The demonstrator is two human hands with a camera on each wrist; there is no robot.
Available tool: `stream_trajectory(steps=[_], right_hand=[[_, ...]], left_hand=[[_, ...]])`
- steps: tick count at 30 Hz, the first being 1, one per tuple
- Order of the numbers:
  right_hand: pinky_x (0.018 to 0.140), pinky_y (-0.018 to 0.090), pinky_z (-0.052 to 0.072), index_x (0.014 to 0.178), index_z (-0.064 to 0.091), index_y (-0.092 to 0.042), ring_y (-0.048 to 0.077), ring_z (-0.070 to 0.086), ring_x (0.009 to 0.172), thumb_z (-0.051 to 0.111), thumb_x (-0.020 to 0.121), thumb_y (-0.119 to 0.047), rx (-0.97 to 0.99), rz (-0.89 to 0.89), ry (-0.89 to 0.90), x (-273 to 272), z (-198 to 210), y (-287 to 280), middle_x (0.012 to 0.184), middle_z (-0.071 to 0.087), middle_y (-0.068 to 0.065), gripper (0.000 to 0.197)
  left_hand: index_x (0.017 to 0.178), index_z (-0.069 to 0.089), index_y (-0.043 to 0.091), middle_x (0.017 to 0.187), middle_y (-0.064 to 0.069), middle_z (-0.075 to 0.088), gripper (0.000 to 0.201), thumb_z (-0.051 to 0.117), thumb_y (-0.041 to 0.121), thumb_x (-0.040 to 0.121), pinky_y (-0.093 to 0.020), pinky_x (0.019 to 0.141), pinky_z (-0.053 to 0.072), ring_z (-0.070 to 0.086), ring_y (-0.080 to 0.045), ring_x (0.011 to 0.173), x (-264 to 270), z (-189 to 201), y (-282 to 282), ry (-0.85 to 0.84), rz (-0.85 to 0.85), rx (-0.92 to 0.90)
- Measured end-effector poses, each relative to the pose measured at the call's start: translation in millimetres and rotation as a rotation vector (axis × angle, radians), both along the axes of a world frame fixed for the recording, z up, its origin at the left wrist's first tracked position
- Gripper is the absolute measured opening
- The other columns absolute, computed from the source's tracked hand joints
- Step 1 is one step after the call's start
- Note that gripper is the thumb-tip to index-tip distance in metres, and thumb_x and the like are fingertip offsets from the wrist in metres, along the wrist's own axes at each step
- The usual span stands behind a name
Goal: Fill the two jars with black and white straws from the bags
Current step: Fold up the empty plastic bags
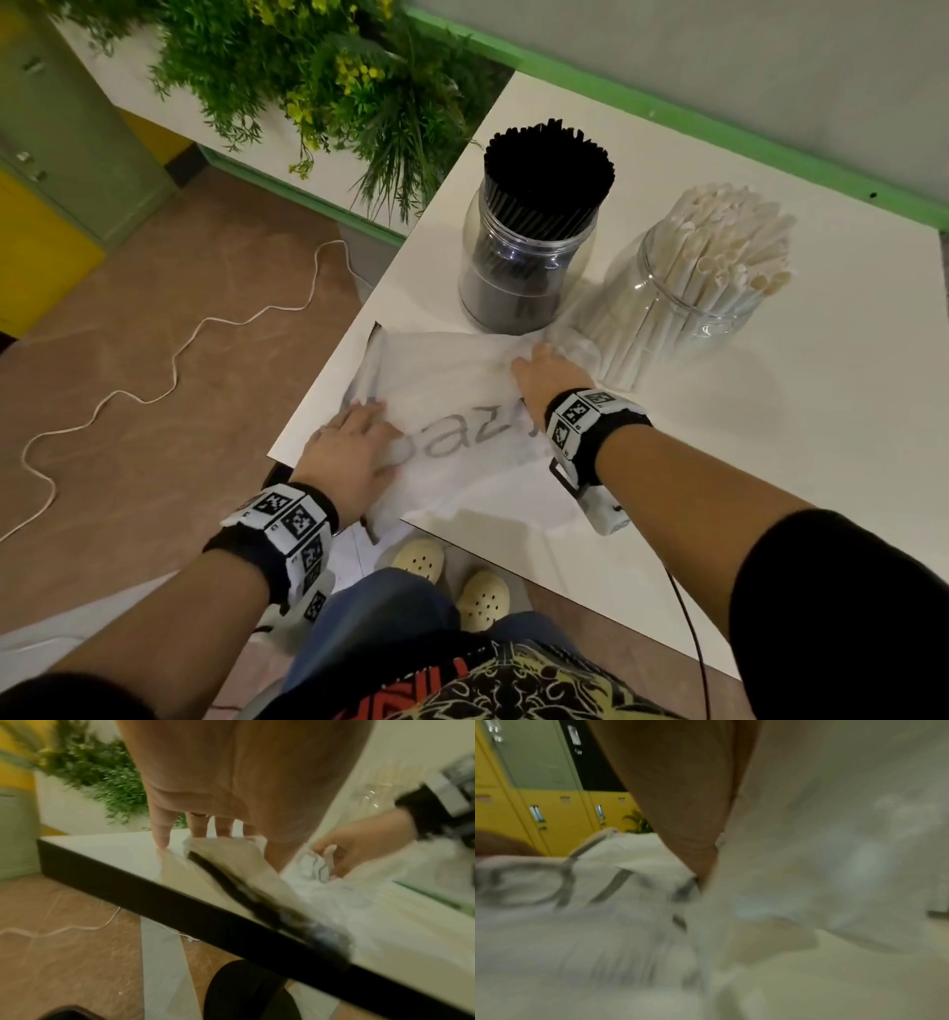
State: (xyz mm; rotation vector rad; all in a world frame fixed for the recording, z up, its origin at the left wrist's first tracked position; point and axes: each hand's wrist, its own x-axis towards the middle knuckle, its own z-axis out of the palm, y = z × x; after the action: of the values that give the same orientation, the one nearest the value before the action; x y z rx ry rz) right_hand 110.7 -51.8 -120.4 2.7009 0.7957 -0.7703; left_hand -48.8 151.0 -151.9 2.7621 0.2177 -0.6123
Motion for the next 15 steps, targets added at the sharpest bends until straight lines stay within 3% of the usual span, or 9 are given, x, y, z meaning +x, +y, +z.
stream_trajectory(steps=[2, 4, 7, 9, 11, 12, 14, 15], right_hand=[[0.091, 0.042, 0.045, 0.128, 0.045, -0.005, 0.038, 0.047, 0.118, 0.055, 0.089, -0.003, 0.06, 0.024, -0.048, -3.5, -0.5, -1.7, 0.133, 0.038, 0.019, 0.041], [0.085, 0.039, 0.045, 0.119, 0.05, -0.004, 0.035, 0.051, 0.111, 0.048, 0.091, -0.001, 0.162, -0.015, -0.041, -5.3, -0.7, -5.7, 0.124, 0.046, 0.017, 0.029], [0.071, 0.028, 0.035, 0.094, 0.048, -0.012, 0.024, 0.052, 0.083, 0.042, 0.097, -0.006, 0.583, -0.321, 0.073, -11.3, 4.4, -11.0, 0.095, 0.057, 0.01, 0.009], [0.069, 0.027, 0.035, 0.079, 0.044, -0.016, 0.015, 0.047, 0.072, 0.044, 0.098, -0.005, 1.003, -0.604, 0.251, -23.0, 15.5, -8.5, 0.077, 0.051, 0.0, 0.022], [0.074, 0.032, 0.043, 0.078, 0.049, -0.016, 0.018, 0.052, 0.077, 0.045, 0.095, -0.001, 1.278, -0.855, 0.532, -37.5, 28.3, -2.3, 0.077, 0.055, 0.003, 0.023], [0.079, 0.039, 0.045, 0.082, 0.054, -0.013, 0.023, 0.056, 0.083, 0.046, 0.093, -0.001, 1.319, -0.928, 0.679, -43.3, 33.4, 0.3, 0.082, 0.059, 0.009, 0.018], [0.087, 0.046, 0.049, 0.093, 0.06, -0.005, 0.03, 0.06, 0.09, 0.051, 0.089, -0.005, 1.28, -0.928, 0.822, -49.7, 42.1, 2.1, 0.092, 0.064, 0.018, 0.01], [0.089, 0.046, 0.05, 0.095, 0.062, -0.004, 0.03, 0.062, 0.09, 0.054, 0.088, -0.006, 1.28, -0.894, 0.815, -51.7, 43.5, 1.3, 0.093, 0.066, 0.018, 0.01]], left_hand=[[0.109, 0.057, 0.026, 0.155, 0.005, 0.027, 0.02, 0.055, 0.033, 0.09, -0.039, 0.111, 0.03, 0.028, -0.022, 0.141, 0.1, -0.5, 2.8, -0.082, 0.059, -0.081], [0.103, 0.055, 0.03, 0.151, 0.006, 0.034, 0.017, 0.059, 0.037, 0.089, -0.036, 0.111, 0.03, 0.032, -0.019, 0.138, 0.7, 1.0, 3.6, -0.102, 0.142, -0.175], [0.132, 0.042, 0.031, 0.142, 0.007, 0.037, 0.071, 0.066, 0.062, 0.073, -0.032, 0.108, 0.031, 0.036, -0.014, 0.131, 2.8, 14.3, -5.1, -0.088, 0.334, -0.418], [0.145, 0.025, 0.034, 0.145, 0.01, 0.031, 0.098, 0.066, 0.072, 0.065, -0.028, 0.106, 0.029, 0.031, -0.006, 0.129, 6.4, 32.0, -19.5, -0.059, 0.438, -0.701], [0.149, 0.014, 0.035, 0.146, 0.017, 0.028, 0.103, 0.071, 0.065, 0.068, -0.022, 0.104, 0.028, 0.028, 0.003, 0.128, 15.3, 48.1, -38.8, -0.046, 0.47, -0.962], [0.148, 0.015, 0.033, 0.143, 0.02, 0.032, 0.104, 0.075, 0.06, 0.067, -0.017, 0.101, 0.032, 0.034, 0.008, 0.126, 20.7, 53.9, -48.5, -0.066, 0.471, -1.049], [0.14, 0.029, 0.028, 0.131, 0.015, 0.053, 0.098, 0.079, 0.053, 0.06, -0.013, 0.09, 0.046, 0.053, 0.009, 0.114, 33.0, 60.5, -64.8, -0.15, 0.48, -1.141], [0.136, 0.035, 0.025, 0.124, 0.01, 0.06, 0.093, 0.08, 0.05, 0.058, -0.018, 0.089, 0.05, 0.059, 0.004, 0.11, 37.0, 62.5, -70.9, -0.193, 0.489, -1.142]])
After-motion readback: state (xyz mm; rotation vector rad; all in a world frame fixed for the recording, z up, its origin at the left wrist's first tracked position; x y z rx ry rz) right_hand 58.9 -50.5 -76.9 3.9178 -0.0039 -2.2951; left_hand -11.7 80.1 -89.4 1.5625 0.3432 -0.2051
